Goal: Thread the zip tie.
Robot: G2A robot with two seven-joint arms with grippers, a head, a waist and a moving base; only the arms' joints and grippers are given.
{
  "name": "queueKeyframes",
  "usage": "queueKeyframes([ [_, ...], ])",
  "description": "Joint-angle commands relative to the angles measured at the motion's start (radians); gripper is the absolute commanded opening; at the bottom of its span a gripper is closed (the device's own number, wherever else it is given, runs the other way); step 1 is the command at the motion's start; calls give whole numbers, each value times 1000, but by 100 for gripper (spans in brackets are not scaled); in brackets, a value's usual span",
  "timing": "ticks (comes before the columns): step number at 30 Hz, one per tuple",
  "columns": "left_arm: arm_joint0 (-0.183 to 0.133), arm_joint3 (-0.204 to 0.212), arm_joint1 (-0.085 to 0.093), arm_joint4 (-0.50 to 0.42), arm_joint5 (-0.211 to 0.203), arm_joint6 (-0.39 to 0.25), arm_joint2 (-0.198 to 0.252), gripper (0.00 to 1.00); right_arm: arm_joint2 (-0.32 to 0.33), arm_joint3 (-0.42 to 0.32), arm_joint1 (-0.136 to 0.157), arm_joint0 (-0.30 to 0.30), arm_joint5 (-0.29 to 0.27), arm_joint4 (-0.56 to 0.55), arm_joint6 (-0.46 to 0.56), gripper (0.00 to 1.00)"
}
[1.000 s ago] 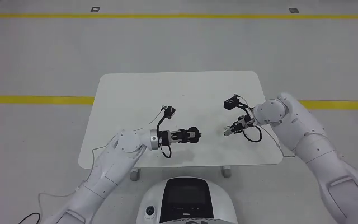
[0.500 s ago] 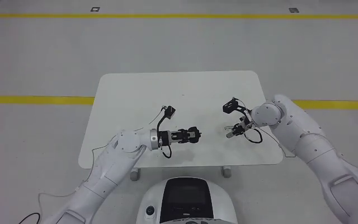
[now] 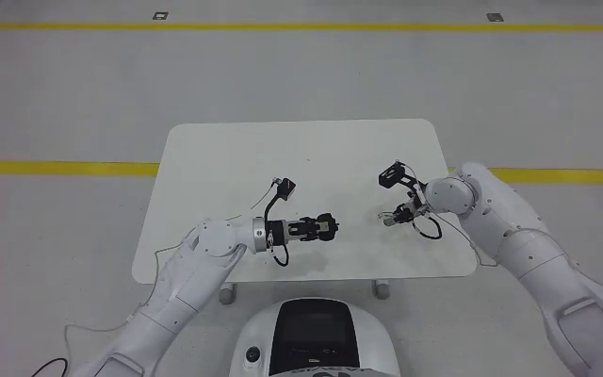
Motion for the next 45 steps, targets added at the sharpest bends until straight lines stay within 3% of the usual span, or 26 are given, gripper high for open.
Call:
queueKeyframes([
  [1,0,0,0,0,0,0,0,0,4,2,0,-3,-5,-1,-5,0],
  [10,0,0,0,0,0,0,0,0,-3,-9,-2,-13,-9,-23,-1,0],
  [25,0,0,0,0,0,0,0,0,-62,80,-39,18,-9,-59,3,0],
  [34,0,0,0,0,0,0,0,0,-106,99,-54,38,-9,-42,25,0],
  [45,0,0,0,0,0,0,0,0,-181,87,-50,70,-9,27,77,0],
])
